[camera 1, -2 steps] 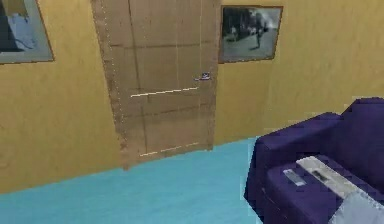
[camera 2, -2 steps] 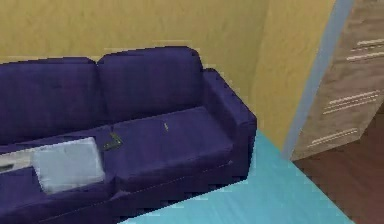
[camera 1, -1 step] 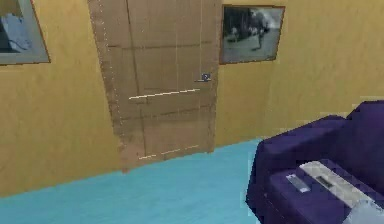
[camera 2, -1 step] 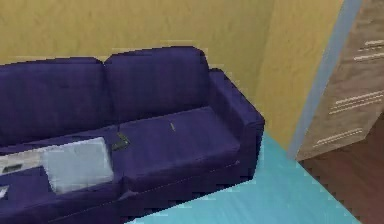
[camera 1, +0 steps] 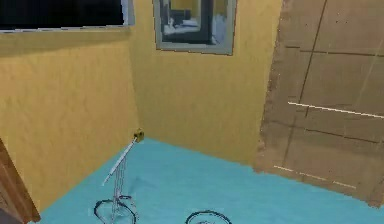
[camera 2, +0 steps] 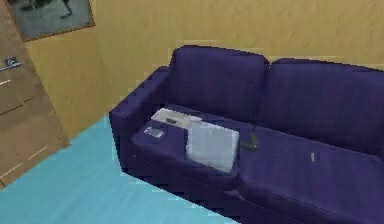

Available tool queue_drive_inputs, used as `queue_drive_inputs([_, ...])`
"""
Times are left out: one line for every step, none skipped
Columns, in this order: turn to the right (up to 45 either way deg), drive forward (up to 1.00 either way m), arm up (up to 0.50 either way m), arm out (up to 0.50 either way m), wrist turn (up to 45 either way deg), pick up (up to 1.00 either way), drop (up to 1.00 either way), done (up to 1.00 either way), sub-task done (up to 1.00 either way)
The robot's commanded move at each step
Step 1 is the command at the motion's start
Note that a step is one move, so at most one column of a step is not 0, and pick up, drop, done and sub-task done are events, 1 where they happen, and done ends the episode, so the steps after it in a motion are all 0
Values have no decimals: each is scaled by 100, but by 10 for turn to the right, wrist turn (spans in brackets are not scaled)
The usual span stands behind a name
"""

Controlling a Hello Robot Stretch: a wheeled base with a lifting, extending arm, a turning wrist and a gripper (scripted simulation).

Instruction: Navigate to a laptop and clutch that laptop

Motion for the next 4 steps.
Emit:
queue_drive_inputs([-360, 0, 0, 0, 0, 0, 0, 0, 0])
queue_drive_inputs([0, 30, 0, 0, 0, 0, 0, 0, 0])
queue_drive_inputs([-270, 0, 0, 0, 0, 0, 0, 0, 0])
queue_drive_inputs([0, 75, 0, 0, 0, 0, 0, 0, 0])
